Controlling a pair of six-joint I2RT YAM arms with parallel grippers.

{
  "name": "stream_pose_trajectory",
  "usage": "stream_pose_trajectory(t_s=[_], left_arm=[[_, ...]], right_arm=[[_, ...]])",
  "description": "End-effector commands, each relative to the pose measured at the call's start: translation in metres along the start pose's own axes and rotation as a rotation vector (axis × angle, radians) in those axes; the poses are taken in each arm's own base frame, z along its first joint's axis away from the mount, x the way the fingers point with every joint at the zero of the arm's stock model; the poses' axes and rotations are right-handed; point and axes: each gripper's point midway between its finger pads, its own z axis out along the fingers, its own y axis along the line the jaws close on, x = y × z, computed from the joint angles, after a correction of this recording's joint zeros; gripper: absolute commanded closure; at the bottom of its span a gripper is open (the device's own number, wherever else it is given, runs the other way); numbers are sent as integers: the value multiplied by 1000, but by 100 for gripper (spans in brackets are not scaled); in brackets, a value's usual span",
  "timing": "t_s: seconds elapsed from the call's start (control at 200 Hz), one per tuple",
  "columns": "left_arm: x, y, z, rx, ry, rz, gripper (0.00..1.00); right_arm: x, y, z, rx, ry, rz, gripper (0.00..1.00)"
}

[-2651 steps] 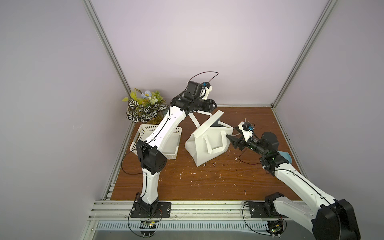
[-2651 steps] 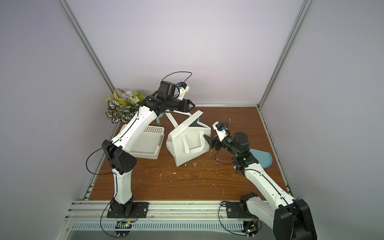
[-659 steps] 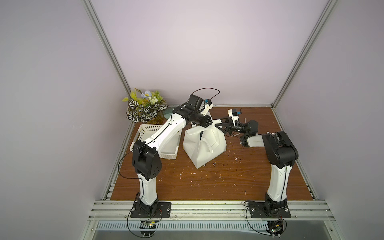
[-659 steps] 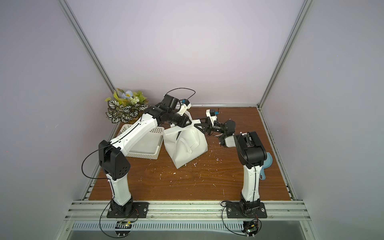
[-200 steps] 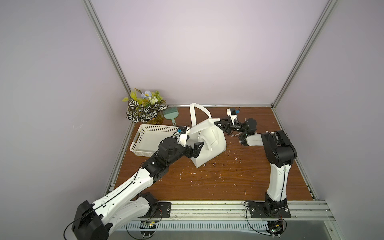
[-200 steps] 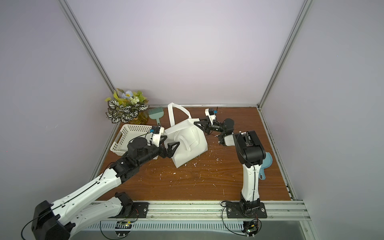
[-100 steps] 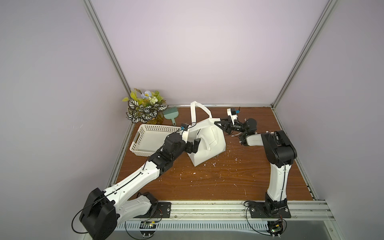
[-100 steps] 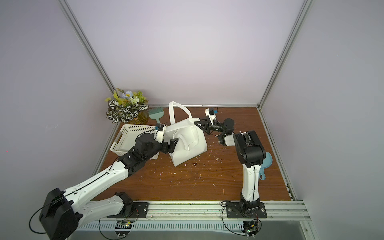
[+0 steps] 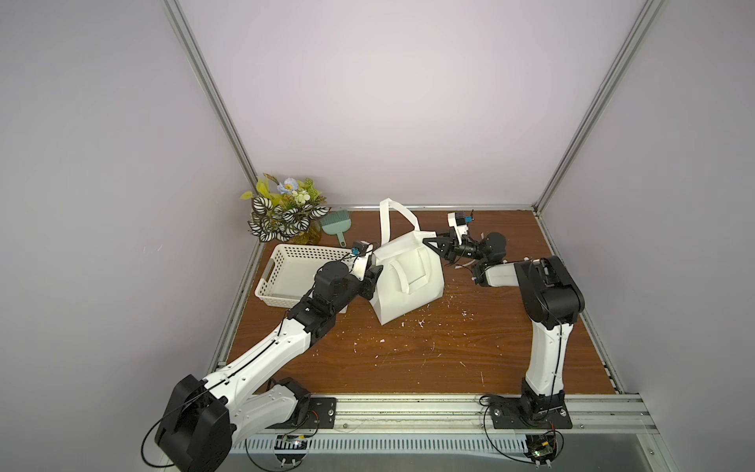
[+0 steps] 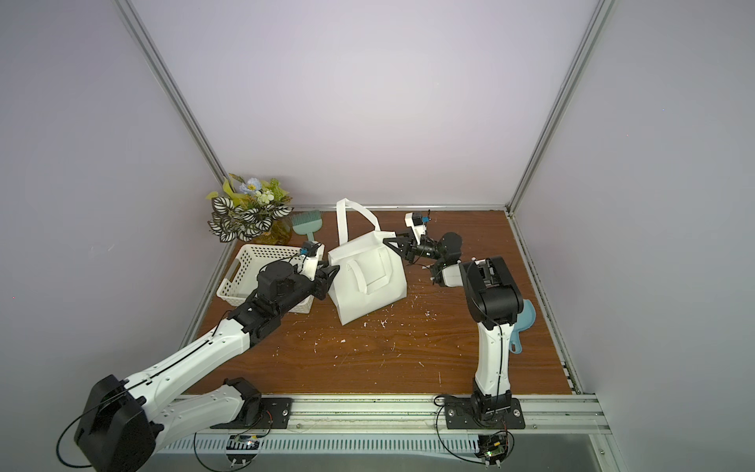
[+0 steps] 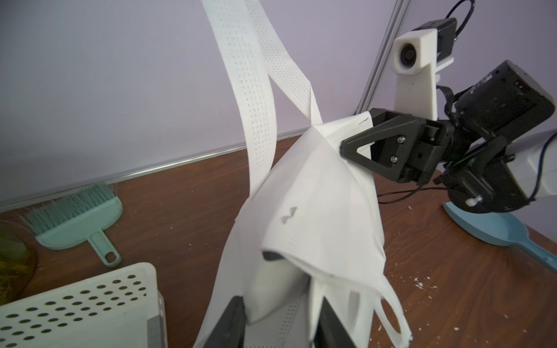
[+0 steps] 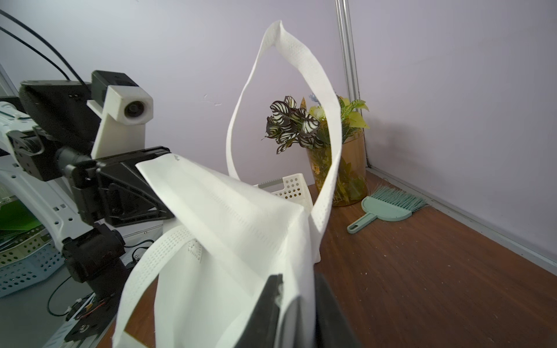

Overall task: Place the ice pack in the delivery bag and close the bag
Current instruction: Seal the delivery bag at the center of the board.

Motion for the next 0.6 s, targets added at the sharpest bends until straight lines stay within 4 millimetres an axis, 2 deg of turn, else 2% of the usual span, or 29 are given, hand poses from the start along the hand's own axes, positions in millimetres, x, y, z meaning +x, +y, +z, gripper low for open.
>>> stream_pose_trajectory(t_s=[0.0, 0.1, 0.21, 0.34, 0.375, 0.425, 0.445, 0.495, 0.555, 0.596], left_arm=[[-12, -1, 0, 20, -44, 16, 64], [-12, -1, 1, 36, -38, 18, 64], [-13, 5, 2, 74, -44, -24, 71], [-23, 13, 3, 107, -87, -62, 71], [-25, 13, 3, 117, -92, -63, 68], [-29, 12, 5, 127, -98, -58, 57], [-30, 11, 5, 135, -99, -57, 56], [-31, 8, 7, 151, -97, -52, 60], [-31, 9, 10, 153, -92, -49, 59], [-30, 10, 11, 153, -87, -43, 67]], right_arm=[[-12, 12, 4, -36, 3, -46, 78], [-12, 13, 4, -40, 4, -48, 78], [-11, 13, 3, -43, 7, -45, 78], [-10, 14, 3, -44, 10, -45, 78], [-10, 14, 3, -43, 11, -45, 78], [-10, 14, 3, -45, 12, -44, 78], [-10, 14, 3, -44, 12, -43, 78], [-9, 14, 4, -44, 14, -43, 78], [-10, 13, 3, -42, 14, -44, 78], [-10, 13, 3, -42, 14, -43, 78]])
